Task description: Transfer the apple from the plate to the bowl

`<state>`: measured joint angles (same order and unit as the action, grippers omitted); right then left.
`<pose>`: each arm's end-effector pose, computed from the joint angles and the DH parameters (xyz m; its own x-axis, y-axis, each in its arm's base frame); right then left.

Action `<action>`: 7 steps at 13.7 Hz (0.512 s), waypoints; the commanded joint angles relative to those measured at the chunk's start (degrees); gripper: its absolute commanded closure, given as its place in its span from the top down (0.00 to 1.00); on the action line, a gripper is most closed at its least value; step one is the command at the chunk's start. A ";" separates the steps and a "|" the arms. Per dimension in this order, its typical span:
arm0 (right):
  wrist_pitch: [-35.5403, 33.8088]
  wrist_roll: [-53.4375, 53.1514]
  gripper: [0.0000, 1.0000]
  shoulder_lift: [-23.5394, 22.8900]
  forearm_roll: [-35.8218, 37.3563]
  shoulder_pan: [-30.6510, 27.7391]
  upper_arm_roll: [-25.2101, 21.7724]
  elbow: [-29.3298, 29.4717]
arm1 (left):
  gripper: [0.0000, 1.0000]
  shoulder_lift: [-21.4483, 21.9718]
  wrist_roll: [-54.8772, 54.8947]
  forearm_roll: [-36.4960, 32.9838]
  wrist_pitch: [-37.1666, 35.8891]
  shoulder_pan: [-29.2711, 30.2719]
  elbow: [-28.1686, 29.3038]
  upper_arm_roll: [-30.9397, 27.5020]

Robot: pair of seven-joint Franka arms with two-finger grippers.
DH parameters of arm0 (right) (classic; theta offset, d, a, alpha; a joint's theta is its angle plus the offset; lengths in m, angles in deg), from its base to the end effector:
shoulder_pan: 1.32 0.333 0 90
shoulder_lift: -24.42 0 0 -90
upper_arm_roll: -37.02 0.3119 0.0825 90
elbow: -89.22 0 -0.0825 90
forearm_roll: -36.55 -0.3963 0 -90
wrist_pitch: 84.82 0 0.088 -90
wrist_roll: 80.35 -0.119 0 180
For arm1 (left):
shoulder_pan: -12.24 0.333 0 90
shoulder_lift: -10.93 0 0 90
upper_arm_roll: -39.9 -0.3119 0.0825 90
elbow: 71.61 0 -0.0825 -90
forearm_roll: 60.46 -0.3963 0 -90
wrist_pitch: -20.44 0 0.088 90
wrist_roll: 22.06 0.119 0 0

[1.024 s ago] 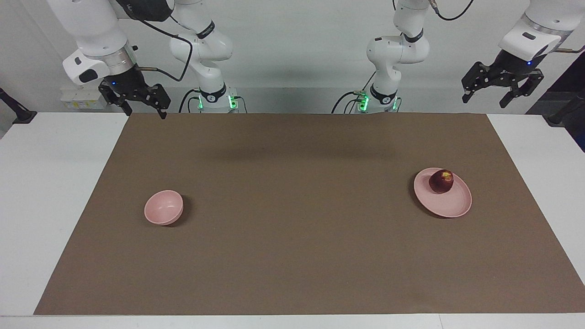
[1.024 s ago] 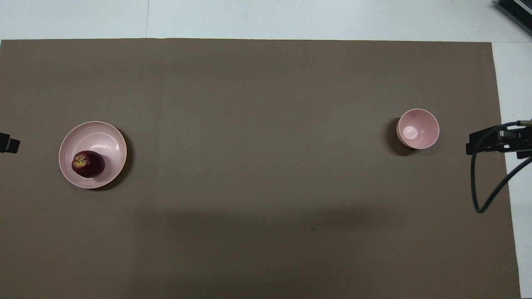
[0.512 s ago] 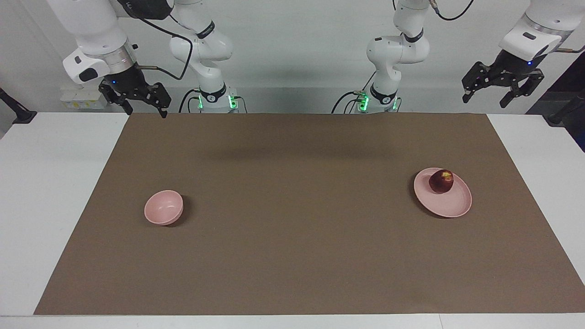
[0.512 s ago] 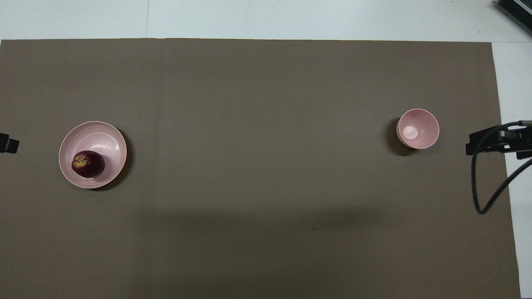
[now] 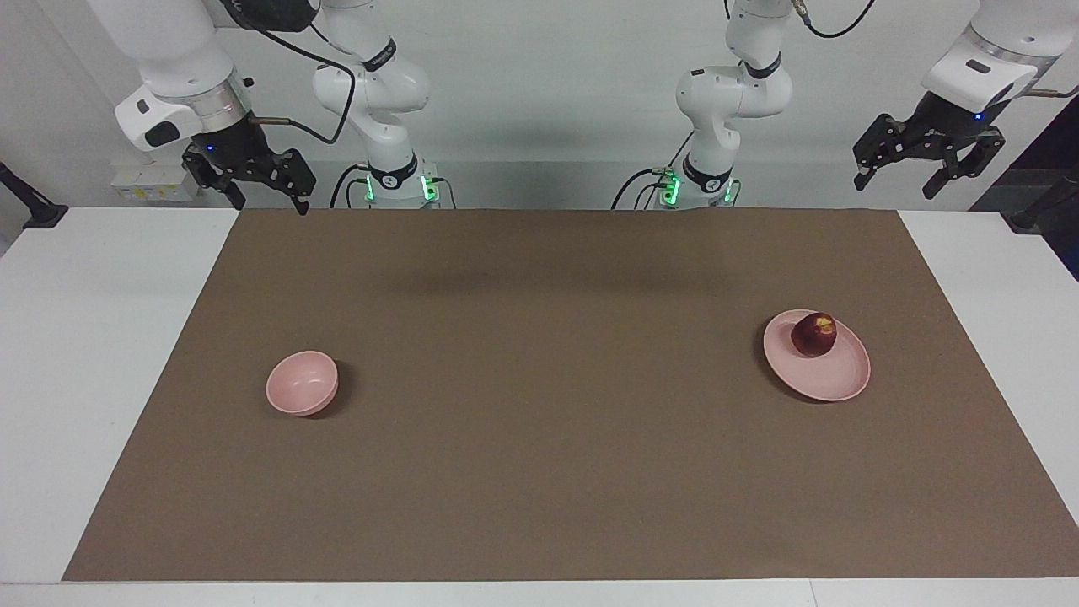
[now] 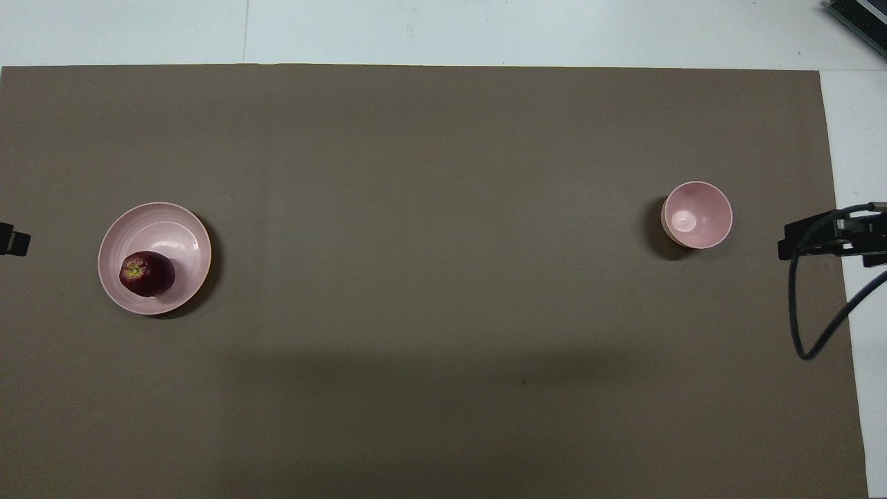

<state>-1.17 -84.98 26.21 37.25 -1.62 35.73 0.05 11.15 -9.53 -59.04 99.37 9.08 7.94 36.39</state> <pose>0.5446 -0.0169 0.6234 0.9919 -0.1096 -0.0639 -0.1087 -0.9939 0.0167 0.5426 0.0001 0.6801 0.9765 -0.2156 -0.0014 -0.2155 -0.9762 0.0255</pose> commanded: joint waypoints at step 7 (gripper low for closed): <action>-0.94 1.03 1.00 0.67 -0.97 -0.41 0.15 0.05 | 1.00 1.10 -0.31 -0.02 -0.10 0.79 0.87 0.43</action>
<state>-1.18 -84.98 26.21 37.25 -1.61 35.73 0.06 11.15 -9.54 -59.04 99.37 9.11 7.94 36.31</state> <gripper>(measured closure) 0.000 0.000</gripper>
